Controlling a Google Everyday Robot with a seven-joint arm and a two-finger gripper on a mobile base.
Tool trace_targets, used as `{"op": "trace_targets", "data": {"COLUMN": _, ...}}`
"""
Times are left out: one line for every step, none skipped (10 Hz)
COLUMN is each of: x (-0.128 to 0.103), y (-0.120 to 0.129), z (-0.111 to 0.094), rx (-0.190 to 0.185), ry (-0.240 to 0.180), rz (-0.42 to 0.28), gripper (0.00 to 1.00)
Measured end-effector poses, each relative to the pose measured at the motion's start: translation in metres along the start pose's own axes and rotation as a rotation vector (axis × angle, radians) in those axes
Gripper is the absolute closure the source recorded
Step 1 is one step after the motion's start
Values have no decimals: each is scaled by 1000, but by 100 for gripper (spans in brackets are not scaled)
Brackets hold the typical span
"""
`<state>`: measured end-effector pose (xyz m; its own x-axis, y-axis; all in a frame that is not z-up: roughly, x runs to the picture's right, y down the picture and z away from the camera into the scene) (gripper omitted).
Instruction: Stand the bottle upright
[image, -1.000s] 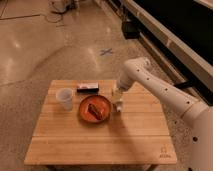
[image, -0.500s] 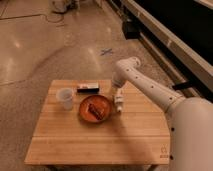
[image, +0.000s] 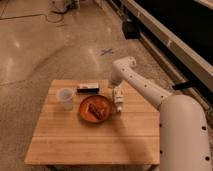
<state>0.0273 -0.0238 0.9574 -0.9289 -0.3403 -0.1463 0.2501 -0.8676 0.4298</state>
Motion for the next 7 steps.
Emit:
{"op": "trace_targets", "data": {"x": 1, "y": 0, "z": 6, "rx": 5, "ry": -2, "rz": -6, "gripper": 100}}
{"op": "trace_targets", "data": {"x": 2, "y": -1, "z": 11, "rx": 10, "ry": -6, "rz": -12, "gripper": 100}}
{"op": "trace_targets", "data": {"x": 2, "y": -1, "z": 18, "rx": 17, "ry": -13, "rz": -21, "gripper": 100}}
{"op": "trace_targets", "data": {"x": 1, "y": -1, "z": 23, "rx": 21, "ry": -21, "rz": -28, "gripper": 100}}
{"op": "trace_targets", "data": {"x": 0, "y": 0, "z": 27, "rx": 26, "ry": -30, "rz": -33, "gripper": 100}}
{"op": "trace_targets", "data": {"x": -2, "y": 1, "z": 30, "rx": 31, "ry": -42, "rz": -38, "gripper": 100}}
{"op": "trace_targets", "data": {"x": -8, "y": 3, "z": 32, "rx": 36, "ry": -57, "rz": -37, "gripper": 100}}
